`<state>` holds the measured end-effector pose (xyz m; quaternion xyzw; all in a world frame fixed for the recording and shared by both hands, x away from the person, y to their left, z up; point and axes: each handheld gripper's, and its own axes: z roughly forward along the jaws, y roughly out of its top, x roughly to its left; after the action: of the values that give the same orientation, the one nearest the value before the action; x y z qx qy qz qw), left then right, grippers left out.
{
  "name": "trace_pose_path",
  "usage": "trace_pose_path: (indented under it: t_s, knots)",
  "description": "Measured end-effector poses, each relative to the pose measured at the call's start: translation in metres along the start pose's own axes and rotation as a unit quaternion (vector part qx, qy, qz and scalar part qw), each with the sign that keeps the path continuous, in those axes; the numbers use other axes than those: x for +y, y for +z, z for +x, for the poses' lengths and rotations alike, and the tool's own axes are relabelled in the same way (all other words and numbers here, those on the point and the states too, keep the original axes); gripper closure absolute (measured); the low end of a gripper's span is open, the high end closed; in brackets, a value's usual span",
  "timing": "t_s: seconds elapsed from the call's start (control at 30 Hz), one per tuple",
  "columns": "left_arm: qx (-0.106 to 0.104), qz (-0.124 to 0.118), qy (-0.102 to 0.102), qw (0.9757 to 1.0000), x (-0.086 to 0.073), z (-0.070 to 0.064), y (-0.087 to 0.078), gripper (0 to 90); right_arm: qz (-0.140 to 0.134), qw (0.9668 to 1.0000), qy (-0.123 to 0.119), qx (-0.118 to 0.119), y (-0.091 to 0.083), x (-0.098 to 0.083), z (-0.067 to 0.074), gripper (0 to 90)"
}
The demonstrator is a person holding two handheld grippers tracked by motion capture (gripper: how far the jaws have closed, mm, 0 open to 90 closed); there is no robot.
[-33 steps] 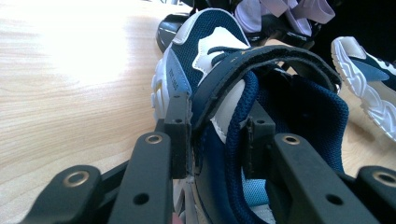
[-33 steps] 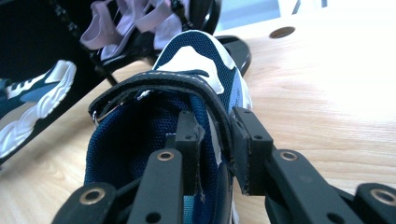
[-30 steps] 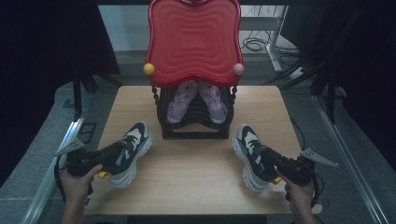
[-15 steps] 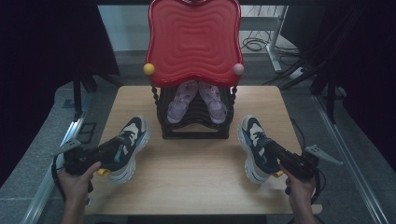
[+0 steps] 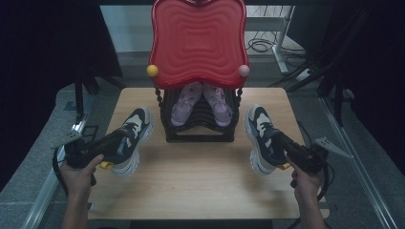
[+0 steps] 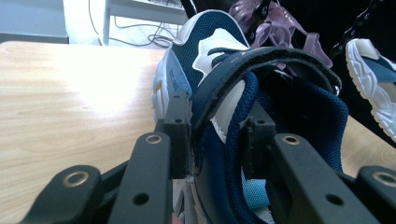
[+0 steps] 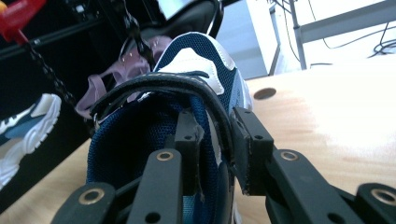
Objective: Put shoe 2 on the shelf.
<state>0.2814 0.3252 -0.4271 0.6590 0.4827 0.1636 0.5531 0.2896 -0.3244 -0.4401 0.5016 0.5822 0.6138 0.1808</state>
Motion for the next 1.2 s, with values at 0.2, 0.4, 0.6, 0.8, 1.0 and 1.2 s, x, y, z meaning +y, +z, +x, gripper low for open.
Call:
trace_pose_path:
  t_s: [0.2,0.4,0.6,0.8,1.0,1.2]
  knots:
    - [0.001,-0.012,-0.001,0.9999,0.009,0.001,-0.001,69.6,-0.014,0.9999,0.003,0.004,0.003,0.013,0.001,73.7]
    - [0.005,-0.026,-0.004,0.9997,0.015,0.003,-0.005,69.5,-0.021,0.9998,0.003,0.004,0.009,0.025,0.002,73.6]
    - [-0.004,-0.043,-0.008,0.9990,0.026,0.003,-0.009,69.5,-0.030,0.9995,0.004,0.005,0.014,0.038,0.005,73.6]
    - [-0.003,-0.052,0.001,0.9986,0.044,0.001,-0.010,69.5,-0.041,0.9992,0.001,0.004,0.015,0.055,0.005,73.6]
    - [0.001,-0.062,0.008,0.9980,0.067,0.000,-0.007,69.5,-0.055,0.9985,-0.005,0.005,0.016,0.073,0.010,73.6]
    - [0.000,-0.065,0.012,0.9978,0.085,-0.003,-0.001,69.5,-0.058,0.9982,-0.014,0.007,0.020,0.089,0.016,73.6]
